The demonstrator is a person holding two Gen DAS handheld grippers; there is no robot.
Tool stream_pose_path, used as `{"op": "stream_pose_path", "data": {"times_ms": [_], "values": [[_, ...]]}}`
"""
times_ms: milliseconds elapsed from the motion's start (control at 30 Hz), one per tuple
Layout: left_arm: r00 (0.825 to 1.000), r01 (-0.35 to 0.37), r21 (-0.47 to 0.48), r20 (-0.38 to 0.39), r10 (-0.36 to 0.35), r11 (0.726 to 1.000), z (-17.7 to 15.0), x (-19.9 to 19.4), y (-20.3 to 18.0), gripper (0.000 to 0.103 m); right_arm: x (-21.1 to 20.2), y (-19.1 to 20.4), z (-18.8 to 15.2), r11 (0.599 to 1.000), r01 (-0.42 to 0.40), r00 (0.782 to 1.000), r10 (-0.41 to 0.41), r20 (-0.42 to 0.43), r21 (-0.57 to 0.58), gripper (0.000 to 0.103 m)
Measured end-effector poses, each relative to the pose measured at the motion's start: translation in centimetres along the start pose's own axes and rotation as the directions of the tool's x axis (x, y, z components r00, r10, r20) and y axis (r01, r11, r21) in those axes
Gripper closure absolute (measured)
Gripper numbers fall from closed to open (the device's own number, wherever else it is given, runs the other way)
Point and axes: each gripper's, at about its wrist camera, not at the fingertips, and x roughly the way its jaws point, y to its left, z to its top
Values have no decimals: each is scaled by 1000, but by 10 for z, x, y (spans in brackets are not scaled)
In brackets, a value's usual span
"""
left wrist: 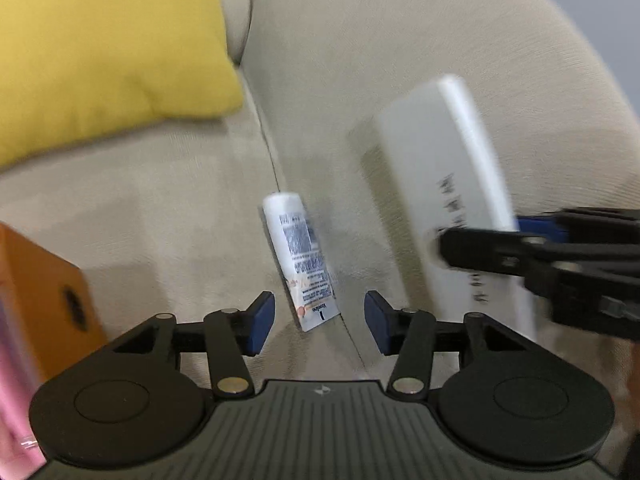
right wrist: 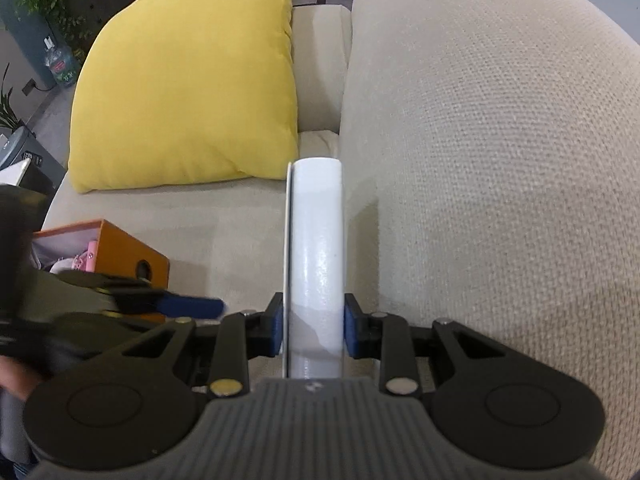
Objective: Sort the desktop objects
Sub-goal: 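Grasp the white toothpaste tube with the left gripper while the right gripper holds the white package, then carry the tube and the white package over the orange box with both grippers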
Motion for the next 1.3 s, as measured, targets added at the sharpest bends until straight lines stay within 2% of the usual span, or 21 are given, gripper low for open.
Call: {"op": "stream_pose_path", "data": {"times_ms": [233, 333, 367, 400, 467, 500, 600, 700, 767, 900, 1067, 1300], "values": [[996, -31, -46, -88, 27, 998, 2, 45, 15, 45, 3, 1, 0, 1000, -4, 1000, 5, 14, -10, 73], [996, -21, -45, -86, 17, 999, -1, 51, 18, 45, 3, 0, 0, 1000, -8, 1000, 8, 19, -6, 73], [996, -18, -43, -84, 14, 999, -1, 51, 18, 47, 3, 0, 0, 1000, -8, 1000, 9, 20, -7, 73], [996, -7, -42, -85, 3, 999, -2, 52, 18, 55, 4, 1, 0, 1000, -8, 1000, 8, 21, -8, 73], [995, 5, -48, -102, -10, 999, -4, 55, 20, 64, 5, 2, 0, 1000, -4, 1000, 4, 22, -12, 73], [994, 16, -56, -106, -22, 998, -5, 57, 21, 65, 5, 3, 0, 1000, -1, 1000, 1, 23, -15, 72], [996, 5, -47, -87, -9, 999, -9, 55, 20, 73, 6, 5, -1, 1000, 9, 1000, -9, 26, -27, 73], [996, 27, -37, -79, -30, 999, -12, 51, 20, 79, 7, 6, -1, 999, 13, 1000, -12, 27, -31, 72], [997, 32, -13, -75, -33, 999, -15, 50, 15, 80, 8, 6, 0, 1000, 12, 1000, -11, 27, -29, 72], [998, -7, 8, -58, 7, 1000, -18, 49, 14, 91, 8, 7, 0, 999, 19, 999, -18, 28, -39, 72], [999, -37, 32, -9, 37, 999, -21, 29, 16, 94, 7, 6, 1, 1000, 5, 1000, -4, 29, -29, 72], [996, -68, 62, 70, 63, 996, -20, -22, 21, 99, 6, 10, 2, 1000, 5, 999, -3, 36, -31, 72]]}}
